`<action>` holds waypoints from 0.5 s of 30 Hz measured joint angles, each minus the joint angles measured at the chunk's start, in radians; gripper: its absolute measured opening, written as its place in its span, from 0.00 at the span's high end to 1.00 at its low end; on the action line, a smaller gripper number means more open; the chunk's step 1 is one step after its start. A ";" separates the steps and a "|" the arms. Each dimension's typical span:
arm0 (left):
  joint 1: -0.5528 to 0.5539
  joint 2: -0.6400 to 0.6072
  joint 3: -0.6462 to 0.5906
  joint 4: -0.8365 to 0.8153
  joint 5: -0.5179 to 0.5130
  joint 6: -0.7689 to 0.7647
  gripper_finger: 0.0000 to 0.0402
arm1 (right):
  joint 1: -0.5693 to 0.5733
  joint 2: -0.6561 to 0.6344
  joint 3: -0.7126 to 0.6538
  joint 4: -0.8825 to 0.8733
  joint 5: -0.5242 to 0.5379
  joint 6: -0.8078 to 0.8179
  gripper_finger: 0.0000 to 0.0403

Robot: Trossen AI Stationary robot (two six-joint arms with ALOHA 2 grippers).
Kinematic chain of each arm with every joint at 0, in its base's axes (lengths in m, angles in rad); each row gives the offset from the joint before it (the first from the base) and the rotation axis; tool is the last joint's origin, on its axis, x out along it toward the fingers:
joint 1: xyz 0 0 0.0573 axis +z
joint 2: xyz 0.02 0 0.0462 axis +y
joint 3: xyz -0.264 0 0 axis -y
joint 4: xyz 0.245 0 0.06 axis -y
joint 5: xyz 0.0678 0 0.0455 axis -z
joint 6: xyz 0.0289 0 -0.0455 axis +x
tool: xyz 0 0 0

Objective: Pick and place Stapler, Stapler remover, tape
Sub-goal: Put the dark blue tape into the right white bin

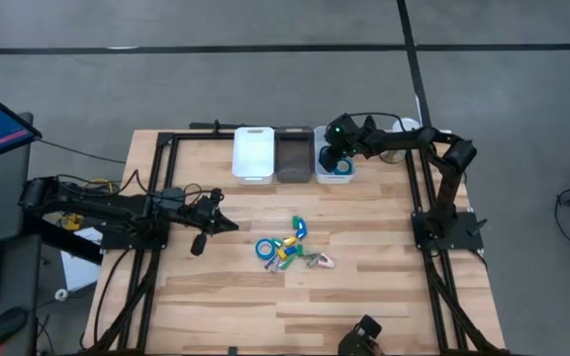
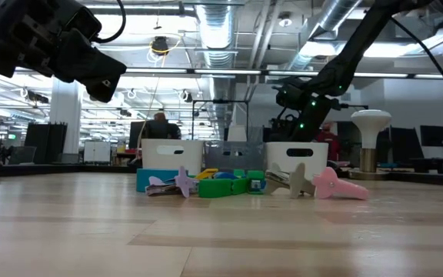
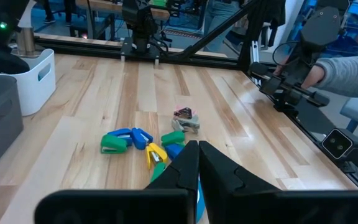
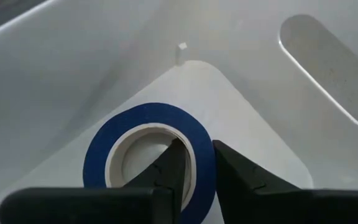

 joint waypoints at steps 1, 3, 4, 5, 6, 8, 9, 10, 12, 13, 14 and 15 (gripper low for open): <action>0.000 0.000 0.000 0.000 0.000 0.000 0.99 | 0.000 0.000 0.000 0.000 0.000 0.000 0.81; 0.000 0.000 0.000 0.000 0.000 0.000 0.99 | 0.000 0.000 0.000 0.000 0.000 0.003 0.77; 0.000 0.000 0.000 0.000 0.000 0.000 0.99 | 0.000 0.000 0.000 0.000 0.000 0.004 0.74; 0.000 0.000 0.000 0.000 0.000 0.000 0.99 | 0.000 0.000 0.000 0.000 0.000 0.004 0.71; 0.000 0.000 0.000 0.000 0.000 0.000 0.99 | 0.000 0.000 0.000 0.001 0.000 0.004 0.68; 0.000 0.000 0.000 0.000 0.000 0.000 0.99 | 0.000 0.000 0.000 0.000 0.000 0.004 0.62; 0.000 0.000 0.000 0.000 0.000 0.000 0.99 | 0.000 0.000 0.000 -0.001 0.000 0.004 0.59; 0.000 0.000 0.000 0.000 0.000 0.000 0.99 | 0.000 0.000 0.000 -0.002 0.000 0.004 0.56; 0.000 0.000 0.000 0.000 0.000 0.000 0.99 | 0.000 -0.001 0.000 -0.005 0.000 0.004 0.50; 0.000 0.000 0.000 0.000 0.000 0.000 0.99 | 0.000 -0.004 0.000 -0.009 0.000 0.004 0.48; 0.000 0.000 0.000 0.000 0.000 0.000 0.99 | 0.000 -0.009 0.000 -0.017 0.000 0.004 0.46; 0.000 0.000 0.000 0.000 0.000 0.000 0.99 | 0.000 -0.013 0.001 -0.031 0.000 0.002 0.44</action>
